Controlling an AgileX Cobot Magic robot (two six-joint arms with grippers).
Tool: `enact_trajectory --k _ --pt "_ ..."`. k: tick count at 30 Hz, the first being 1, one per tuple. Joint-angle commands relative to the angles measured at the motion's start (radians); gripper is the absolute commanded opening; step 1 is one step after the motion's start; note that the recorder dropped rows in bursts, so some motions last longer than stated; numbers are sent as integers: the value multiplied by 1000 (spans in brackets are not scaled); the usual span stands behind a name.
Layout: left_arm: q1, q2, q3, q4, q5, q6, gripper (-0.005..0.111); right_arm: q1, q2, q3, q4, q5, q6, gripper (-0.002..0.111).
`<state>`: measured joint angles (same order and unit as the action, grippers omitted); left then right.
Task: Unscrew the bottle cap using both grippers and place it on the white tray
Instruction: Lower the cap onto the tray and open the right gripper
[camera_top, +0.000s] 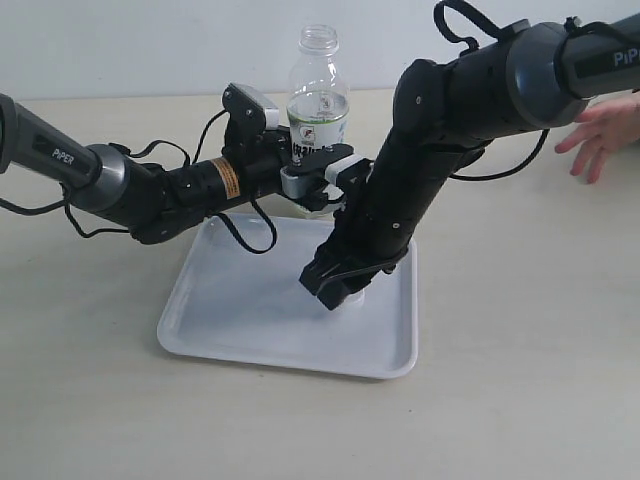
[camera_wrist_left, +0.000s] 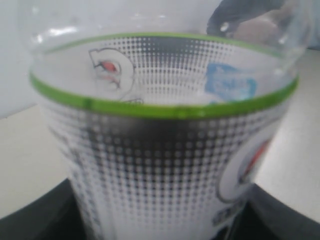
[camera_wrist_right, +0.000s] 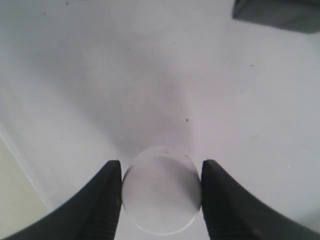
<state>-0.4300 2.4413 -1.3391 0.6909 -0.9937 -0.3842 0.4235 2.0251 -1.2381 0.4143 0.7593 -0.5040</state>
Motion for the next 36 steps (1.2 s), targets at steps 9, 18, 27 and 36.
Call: enact_trajectory --k 9,18,27,36 --pt "3 -3 1 -19 -32 -9 0 1 16 6 -10 -4 2 1" --pt "3 -3 1 -19 -32 -9 0 1 16 6 -10 -4 2 29" --pt "3 -3 1 -19 -32 -9 0 1 16 6 -6 0 2 66" --pt "3 -3 1 -19 -32 -9 0 1 -29 4 3 88 13 71"
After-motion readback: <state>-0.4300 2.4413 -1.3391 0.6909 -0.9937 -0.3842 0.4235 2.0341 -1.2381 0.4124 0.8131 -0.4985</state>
